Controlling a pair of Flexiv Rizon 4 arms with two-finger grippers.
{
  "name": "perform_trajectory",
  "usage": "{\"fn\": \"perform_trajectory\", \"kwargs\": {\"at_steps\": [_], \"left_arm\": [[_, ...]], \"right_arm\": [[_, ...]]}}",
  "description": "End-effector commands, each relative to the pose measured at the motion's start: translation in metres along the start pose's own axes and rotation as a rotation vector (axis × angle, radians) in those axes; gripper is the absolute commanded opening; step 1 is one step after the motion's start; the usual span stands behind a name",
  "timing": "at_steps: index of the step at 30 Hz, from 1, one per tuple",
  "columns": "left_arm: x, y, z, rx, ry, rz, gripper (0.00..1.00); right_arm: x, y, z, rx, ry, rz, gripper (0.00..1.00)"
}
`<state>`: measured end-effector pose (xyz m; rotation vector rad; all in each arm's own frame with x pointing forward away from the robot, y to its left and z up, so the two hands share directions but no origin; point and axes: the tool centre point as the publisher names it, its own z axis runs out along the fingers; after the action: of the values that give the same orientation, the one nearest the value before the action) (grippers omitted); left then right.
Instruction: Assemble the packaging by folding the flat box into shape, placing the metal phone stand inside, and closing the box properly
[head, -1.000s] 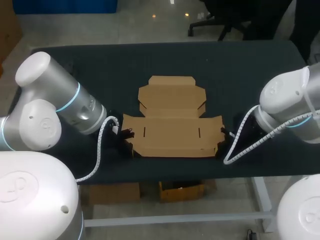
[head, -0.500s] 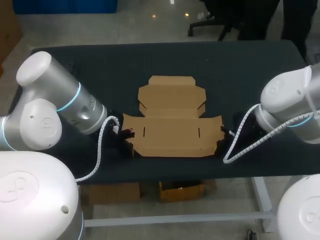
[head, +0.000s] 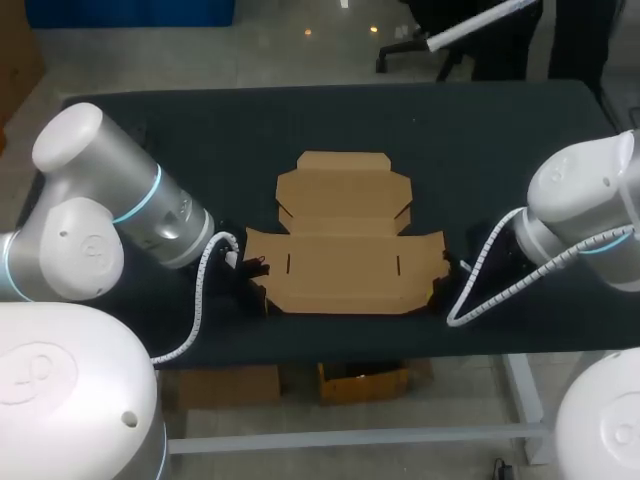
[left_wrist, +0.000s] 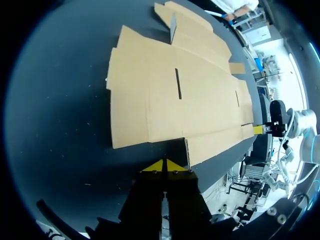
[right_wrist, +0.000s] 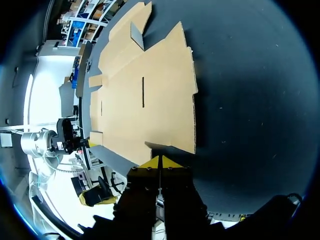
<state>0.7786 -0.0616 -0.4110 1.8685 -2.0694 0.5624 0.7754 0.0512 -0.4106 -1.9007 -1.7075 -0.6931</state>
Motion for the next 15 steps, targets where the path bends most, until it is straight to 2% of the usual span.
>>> {"fn": "perform_trajectory", "kwargs": {"at_steps": [1, 15], "left_arm": [[0.0005, 0.0016, -0.0012, 0.004, -0.004, -0.001, 0.0], [-0.0004, 0.0032, -0.003, 0.009, -0.003, 0.0, 0.0]], "right_arm": [[-0.0009, 0.0003, 0.0, 0.002, 0.023, 0.001, 0.0], [0.0021, 0.0018, 0.007, 0.008, 0.033, 0.011, 0.0]]}}
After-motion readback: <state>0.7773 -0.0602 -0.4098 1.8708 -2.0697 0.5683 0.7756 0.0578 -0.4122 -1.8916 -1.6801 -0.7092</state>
